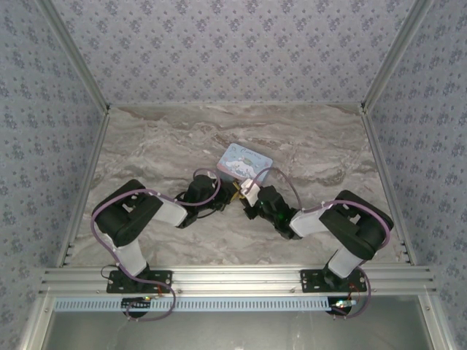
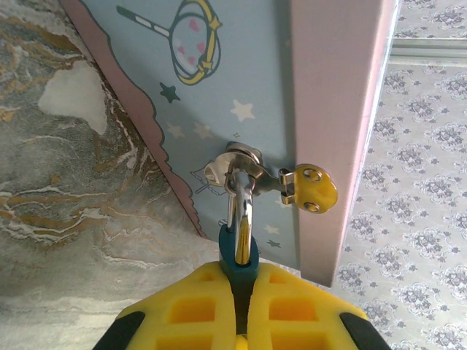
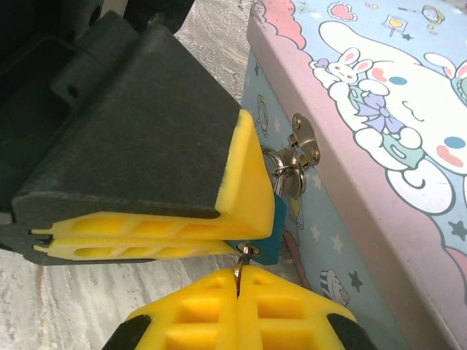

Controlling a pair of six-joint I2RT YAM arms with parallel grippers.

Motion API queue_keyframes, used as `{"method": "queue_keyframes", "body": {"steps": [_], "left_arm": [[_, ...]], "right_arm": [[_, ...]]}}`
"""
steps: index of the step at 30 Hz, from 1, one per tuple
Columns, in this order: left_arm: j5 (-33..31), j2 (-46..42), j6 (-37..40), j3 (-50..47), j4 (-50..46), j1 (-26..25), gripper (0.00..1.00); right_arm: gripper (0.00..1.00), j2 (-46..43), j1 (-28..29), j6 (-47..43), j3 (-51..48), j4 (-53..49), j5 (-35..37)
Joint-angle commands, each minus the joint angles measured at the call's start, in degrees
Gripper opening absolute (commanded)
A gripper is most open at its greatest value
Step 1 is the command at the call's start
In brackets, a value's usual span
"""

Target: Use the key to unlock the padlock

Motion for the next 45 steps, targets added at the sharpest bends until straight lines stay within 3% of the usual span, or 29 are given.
{"method": "queue_keyframes", "body": {"steps": [1,4,10,21,28,33,41,45], "left_arm": [[1.2,-1.08,0.65,0.66,1.24,-0.29,0.0],[1.14,-1.32,0.76,0.64,1.13,-0.33,0.01],[0.72,-3.54,2.22,0.69,-1.32,-0.23,0.21],[-4.02,-18.84,9.07,2.07,-19.81,1.15,0.52],[-8.09,-29.99,15.01,5.87,-32.02,5.36,0.7],[-8.23,-32.67,20.13,10.91,-37.76,9.44,0.75],[-7.45,-33.21,21.29,16.26,-36.08,14.95,0.81],[-4.72,-31.91,28.65,21.52,-45.94,18.02,0.81]], "right_arm": [[0.0,-1.3,0.12,3.61,1.52,0.13,-2.39],[0.0,-1.57,-0.35,3.33,1.5,-0.97,-2.25],[0.0,-2.72,-1.19,4.91,1.62,-5.25,-2.56],[0.0,-4.29,-1.27,12.37,-1.25,-4.68,-2.53],[0.0,-4.94,-1.43,15.32,-1.39,-5.23,-3.6],[0.0,-5.52,-3.27,20.63,-2.06,-4.06,-6.84],[0.0,-6.04,-4.85,29.05,-3.82,-1.22,-9.1],[0.0,-6.15,-6.54,34.38,-5.07,1.33,-11.82]]}}
